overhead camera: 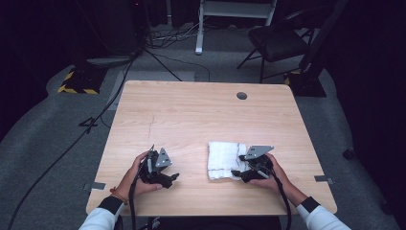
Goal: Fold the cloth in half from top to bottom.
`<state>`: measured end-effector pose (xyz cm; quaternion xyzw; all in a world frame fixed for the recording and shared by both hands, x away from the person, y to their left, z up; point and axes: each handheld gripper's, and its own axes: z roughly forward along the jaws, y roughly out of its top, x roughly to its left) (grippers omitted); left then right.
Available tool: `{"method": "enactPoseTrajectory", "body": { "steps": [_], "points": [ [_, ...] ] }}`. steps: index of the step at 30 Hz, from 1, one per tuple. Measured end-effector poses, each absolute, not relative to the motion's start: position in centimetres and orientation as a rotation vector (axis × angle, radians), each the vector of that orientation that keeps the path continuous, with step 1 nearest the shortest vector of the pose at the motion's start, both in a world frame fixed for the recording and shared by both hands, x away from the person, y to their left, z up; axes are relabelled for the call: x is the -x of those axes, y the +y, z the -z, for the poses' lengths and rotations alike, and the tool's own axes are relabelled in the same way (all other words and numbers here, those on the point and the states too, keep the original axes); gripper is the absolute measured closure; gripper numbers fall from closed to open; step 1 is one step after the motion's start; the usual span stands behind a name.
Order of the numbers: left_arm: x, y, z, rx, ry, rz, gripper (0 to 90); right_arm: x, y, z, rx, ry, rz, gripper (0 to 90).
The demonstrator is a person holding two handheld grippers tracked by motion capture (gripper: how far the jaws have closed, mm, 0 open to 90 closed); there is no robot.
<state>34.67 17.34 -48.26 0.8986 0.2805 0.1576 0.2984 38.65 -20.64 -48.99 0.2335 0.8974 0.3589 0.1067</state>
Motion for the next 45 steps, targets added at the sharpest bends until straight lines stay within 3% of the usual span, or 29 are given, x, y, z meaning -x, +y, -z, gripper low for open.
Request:
{"method": "enactPoseTrajectory", "body": {
  "steps": [10, 24, 45],
  "points": [
    [-35.1, 20.9, 49.3, -2.342, 0.871, -0.384, 18.1, -42.1, -19.8, 49.1, -0.697, 2.603, -1.04, 31.7],
    [-34.8, 22.3, 50.0, -2.255, 0.948, -0.336, 16.9, -46.0, -18.2, 48.9, -0.708, 2.63, -1.027, 30.7],
    [-33.9, 22.9, 50.3, -2.216, 0.953, -0.365, 17.2, -42.6, -21.6, 44.8, -0.688, 2.566, -0.968, 30.2]
  ]
}}
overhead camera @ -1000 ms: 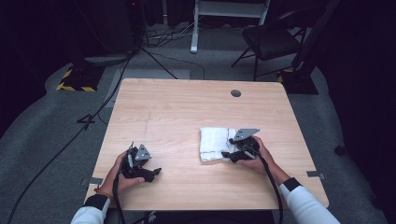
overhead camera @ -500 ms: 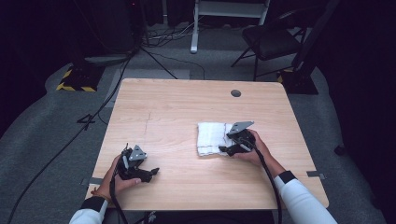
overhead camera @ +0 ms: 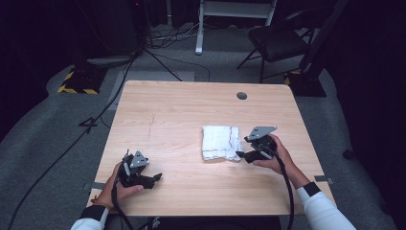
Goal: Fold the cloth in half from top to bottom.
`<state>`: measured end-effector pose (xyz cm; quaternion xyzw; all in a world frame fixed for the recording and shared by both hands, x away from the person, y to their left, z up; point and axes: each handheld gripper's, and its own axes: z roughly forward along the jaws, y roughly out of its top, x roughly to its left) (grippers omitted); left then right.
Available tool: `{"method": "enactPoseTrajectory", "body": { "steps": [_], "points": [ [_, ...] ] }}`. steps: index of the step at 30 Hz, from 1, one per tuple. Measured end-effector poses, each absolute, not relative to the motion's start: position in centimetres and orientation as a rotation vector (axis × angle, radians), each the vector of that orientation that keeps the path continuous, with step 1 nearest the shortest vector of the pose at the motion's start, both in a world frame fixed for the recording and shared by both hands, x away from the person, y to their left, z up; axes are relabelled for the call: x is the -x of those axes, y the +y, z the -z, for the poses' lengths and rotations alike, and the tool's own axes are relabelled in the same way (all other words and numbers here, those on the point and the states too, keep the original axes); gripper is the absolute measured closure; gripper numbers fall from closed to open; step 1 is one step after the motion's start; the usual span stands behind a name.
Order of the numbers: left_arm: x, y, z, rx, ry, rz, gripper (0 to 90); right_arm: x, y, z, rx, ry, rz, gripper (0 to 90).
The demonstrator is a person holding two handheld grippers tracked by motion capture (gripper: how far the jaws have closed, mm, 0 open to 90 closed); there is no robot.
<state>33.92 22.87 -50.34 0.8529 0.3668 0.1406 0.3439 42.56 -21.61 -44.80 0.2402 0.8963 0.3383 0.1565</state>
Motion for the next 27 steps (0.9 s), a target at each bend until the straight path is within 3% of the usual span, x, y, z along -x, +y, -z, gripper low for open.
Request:
{"method": "enactPoseTrajectory", "body": {
  "steps": [27],
  "points": [
    [-33.8, 23.0, 50.3, -2.215, 0.965, -0.379, 17.0, -37.3, -29.7, 45.8, -0.748, 2.497, -0.819, 29.8]
  ]
}}
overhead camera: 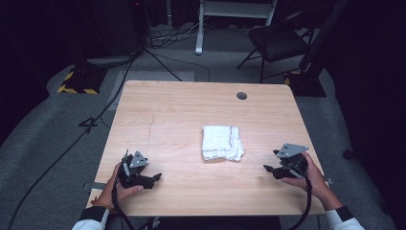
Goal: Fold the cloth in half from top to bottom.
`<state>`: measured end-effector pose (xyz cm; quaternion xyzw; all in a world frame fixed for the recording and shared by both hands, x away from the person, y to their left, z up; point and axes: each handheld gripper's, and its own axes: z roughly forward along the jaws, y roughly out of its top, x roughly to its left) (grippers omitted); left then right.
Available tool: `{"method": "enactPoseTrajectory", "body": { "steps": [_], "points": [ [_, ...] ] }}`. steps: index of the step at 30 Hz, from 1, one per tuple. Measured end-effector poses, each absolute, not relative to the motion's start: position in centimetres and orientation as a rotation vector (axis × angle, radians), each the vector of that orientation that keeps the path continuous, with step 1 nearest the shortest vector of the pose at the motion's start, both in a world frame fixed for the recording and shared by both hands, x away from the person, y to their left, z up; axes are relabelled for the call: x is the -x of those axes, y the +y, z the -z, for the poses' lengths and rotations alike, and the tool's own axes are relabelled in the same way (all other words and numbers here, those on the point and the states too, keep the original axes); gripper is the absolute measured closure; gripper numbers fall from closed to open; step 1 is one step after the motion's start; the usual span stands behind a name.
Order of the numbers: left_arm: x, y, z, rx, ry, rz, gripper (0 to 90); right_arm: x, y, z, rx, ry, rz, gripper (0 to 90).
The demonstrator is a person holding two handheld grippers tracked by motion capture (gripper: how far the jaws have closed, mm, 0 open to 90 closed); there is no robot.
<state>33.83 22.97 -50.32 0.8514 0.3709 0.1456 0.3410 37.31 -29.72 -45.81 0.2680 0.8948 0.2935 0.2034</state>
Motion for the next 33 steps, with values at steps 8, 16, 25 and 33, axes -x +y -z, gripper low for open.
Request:
{"method": "enactPoseTrajectory", "body": {
  "steps": [8, 16, 25, 33],
  "points": [
    [-33.8, 23.0, 50.3, -2.213, 0.969, -0.38, 17.0, -36.4, -31.5, 47.0, -0.808, 2.487, -0.839, 29.1],
    [-33.7, 22.9, 50.4, -2.204, 0.974, -0.373, 17.0, -35.2, -34.2, 48.7, -0.923, 2.459, -0.889, 27.9],
    [-33.7, 23.0, 50.4, -2.206, 0.971, -0.371, 17.0, -34.3, -37.1, 49.6, -1.031, 2.403, -0.968, 27.2],
    [-33.7, 23.0, 50.4, -2.206, 0.971, -0.37, 16.9, -34.0, -38.6, 50.3, -1.128, 2.318, -1.037, 25.2]
  ]
}}
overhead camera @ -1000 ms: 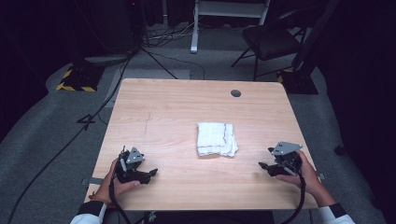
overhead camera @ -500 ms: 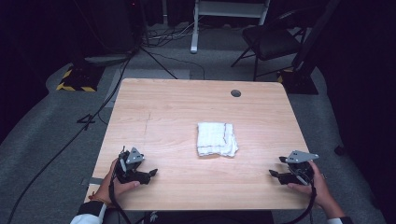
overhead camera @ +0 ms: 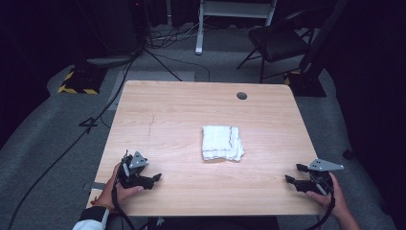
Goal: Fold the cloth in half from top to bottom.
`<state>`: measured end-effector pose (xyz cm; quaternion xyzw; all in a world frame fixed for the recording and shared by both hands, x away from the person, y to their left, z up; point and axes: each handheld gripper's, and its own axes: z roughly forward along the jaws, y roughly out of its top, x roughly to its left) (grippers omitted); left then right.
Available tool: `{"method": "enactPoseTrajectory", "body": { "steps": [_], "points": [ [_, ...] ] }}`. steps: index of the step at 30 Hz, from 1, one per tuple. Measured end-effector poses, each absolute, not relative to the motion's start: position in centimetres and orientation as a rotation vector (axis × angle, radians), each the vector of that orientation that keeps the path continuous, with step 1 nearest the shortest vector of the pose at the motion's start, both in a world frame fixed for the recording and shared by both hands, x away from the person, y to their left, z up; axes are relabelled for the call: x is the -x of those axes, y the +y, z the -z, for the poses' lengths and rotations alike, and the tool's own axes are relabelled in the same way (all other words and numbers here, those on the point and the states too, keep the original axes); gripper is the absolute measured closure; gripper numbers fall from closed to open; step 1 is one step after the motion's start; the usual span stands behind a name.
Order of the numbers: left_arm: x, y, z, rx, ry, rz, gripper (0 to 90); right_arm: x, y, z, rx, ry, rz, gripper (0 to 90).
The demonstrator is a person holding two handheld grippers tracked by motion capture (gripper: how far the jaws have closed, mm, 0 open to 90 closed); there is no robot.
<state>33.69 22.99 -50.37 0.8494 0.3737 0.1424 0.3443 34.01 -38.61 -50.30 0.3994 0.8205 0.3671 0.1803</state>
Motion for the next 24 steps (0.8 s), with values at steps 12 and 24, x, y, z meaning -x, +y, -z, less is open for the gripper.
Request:
{"method": "enactPoseTrajectory", "body": {
  "steps": [12, 24],
  "points": [
    [-33.65, 22.96, 50.38, -2.205, 0.974, -0.373, 16.9, -34.07, -38.6, 50.34, -1.147, 2.307, -1.02, 21.3],
    [-33.63, 22.95, 50.38, -2.205, 0.976, -0.373, 17.0, -34.08, -38.6, 50.35, -1.152, 2.306, -1.02, 20.9]
  ]
}}
